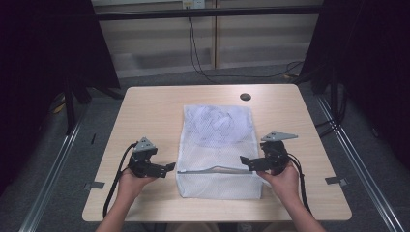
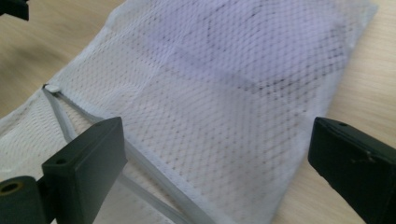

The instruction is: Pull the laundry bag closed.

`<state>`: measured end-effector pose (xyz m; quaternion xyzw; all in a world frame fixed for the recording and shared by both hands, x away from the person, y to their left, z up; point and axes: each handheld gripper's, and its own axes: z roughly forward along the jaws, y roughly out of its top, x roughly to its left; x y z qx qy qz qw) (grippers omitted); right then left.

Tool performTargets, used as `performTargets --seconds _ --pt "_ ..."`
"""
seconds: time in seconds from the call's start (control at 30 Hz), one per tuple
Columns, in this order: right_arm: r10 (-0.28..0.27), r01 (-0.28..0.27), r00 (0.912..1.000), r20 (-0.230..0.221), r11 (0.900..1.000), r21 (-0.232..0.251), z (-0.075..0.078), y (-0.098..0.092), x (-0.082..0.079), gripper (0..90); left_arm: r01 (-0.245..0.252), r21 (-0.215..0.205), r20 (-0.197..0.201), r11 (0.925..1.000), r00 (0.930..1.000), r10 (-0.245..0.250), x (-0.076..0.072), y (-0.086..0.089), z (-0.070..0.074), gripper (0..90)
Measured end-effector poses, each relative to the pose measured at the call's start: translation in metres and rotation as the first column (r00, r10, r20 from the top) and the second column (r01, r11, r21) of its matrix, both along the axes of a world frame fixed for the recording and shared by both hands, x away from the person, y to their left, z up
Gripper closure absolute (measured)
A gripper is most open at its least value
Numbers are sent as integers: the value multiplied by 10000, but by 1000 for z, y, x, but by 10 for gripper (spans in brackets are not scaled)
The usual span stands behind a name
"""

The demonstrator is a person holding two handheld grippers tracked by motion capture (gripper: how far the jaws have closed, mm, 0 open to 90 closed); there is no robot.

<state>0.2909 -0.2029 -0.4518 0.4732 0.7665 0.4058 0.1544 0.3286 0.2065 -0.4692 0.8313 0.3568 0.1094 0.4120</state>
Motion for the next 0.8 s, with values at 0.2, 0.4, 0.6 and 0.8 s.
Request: performTargets --seconds 0.2,0.4,0.6,0.8 --pt "310 -309 9994 -153 9995 26 -3 18 1 48 91 -89 -73 9999 9999 -92 1 1 0 40" --pt "603 -598 9973 -408 9981 132 -5 29 3 102 159 -123 -55 9998 9999 -160 1 1 1 46" --pt "876 -843 9921 -897 9956 402 -3 43 6 145 159 -221 -129 9996 9998 -162 1 1 1 46" --pt "1158 -1057 9866 -1153 9903 906 0 55 9 167 270 -239 -227 9993 9994 -276 1 0 2 50"
